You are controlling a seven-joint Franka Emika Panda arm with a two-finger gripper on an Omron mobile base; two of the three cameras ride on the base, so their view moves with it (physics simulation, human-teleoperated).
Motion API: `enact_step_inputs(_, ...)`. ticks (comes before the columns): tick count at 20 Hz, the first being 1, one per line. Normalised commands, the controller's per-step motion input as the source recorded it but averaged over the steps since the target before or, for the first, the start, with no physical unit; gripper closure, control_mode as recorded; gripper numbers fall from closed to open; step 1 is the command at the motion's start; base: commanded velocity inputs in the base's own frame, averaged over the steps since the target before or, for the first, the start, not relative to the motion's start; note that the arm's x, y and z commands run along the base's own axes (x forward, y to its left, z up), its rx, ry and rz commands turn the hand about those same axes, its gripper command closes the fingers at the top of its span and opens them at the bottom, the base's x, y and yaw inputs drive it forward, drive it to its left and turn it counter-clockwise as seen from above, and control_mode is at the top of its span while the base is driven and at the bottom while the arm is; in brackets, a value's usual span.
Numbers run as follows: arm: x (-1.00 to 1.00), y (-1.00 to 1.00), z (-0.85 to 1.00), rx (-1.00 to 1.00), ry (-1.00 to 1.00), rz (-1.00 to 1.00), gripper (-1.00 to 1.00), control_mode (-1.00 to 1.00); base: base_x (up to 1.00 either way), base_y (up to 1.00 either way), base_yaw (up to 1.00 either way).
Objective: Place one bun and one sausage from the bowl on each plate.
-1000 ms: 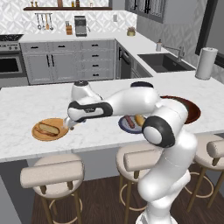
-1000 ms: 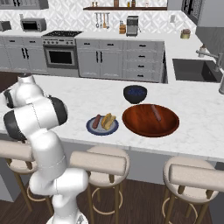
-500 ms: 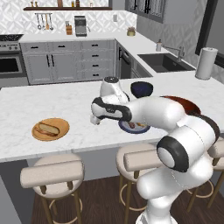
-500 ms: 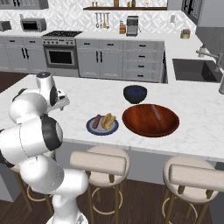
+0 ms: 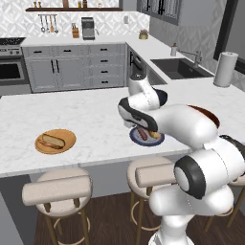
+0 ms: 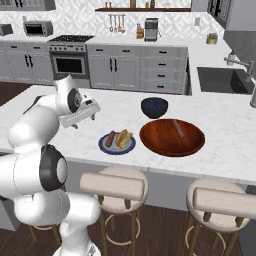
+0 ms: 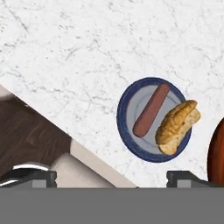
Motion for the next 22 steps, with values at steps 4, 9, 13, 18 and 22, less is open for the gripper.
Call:
enact_step_inputs(4,0.00,-1.00,0.30,-0.11,0.00,-0.09,-1.00,-1.00,0.00,0.00,0.00)
enact_step_inputs(9,0.00,-1.00,0.33,-0.02,0.00,-0.07,-1.00,-1.00,0.00,0.00,0.00)
enact_step_inputs(13,0.00,-1.00,0.14,0.00,0.00,-0.08,-1.00,-1.00,0.00,0.00,0.00)
enact_step_inputs(18,-0.01,-1.00,0.00,0.11,-0.16,-0.13,-1.00,-1.00,0.00,0.00,0.00)
enact_step_inputs(22,-0.02,-0.88,-0.01,0.07,-0.36,-0.18,-1.00,-1.00,0.00,0.00,0.00)
